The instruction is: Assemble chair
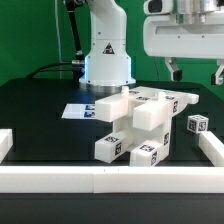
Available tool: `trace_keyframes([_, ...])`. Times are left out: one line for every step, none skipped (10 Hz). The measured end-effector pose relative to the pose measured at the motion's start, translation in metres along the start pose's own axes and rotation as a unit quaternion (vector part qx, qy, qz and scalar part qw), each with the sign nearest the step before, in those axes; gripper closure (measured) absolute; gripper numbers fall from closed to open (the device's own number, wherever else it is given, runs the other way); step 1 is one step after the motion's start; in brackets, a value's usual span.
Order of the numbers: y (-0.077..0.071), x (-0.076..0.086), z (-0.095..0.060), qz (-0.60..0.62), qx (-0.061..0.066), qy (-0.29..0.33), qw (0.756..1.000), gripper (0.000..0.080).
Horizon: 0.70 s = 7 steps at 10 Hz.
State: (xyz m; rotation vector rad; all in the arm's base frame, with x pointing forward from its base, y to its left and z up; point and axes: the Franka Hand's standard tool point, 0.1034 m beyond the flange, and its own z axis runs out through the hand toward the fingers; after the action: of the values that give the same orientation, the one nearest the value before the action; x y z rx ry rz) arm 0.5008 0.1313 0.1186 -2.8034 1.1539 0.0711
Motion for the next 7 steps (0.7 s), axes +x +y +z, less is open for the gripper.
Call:
trace_keyframes([0.000, 0.001, 0.000, 0.000, 0.000, 0.000, 1.000, 0.0151])
trace_keyframes([0.001, 0.000, 0.000, -0.001, -0.001, 0.000, 1.000, 0.0151])
trace_keyframes([0.001, 0.000, 0.001, -0.001, -0.001, 0.000, 1.000, 0.0151])
trace_keyframes([0.001, -0.001, 0.002, 0.000, -0.001, 0.000, 1.000, 0.0151])
trace_keyframes([0.003, -0.012, 0.008, 0.012, 0.000, 0.004, 1.000, 0.0151])
trace_keyframes([0.004, -0.025, 0.015, 0.016, -0.005, 0.003, 1.000, 0.0151])
trace_keyframes([0.002, -0.036, 0.019, 0.019, -0.008, 0.000, 1.000, 0.0151])
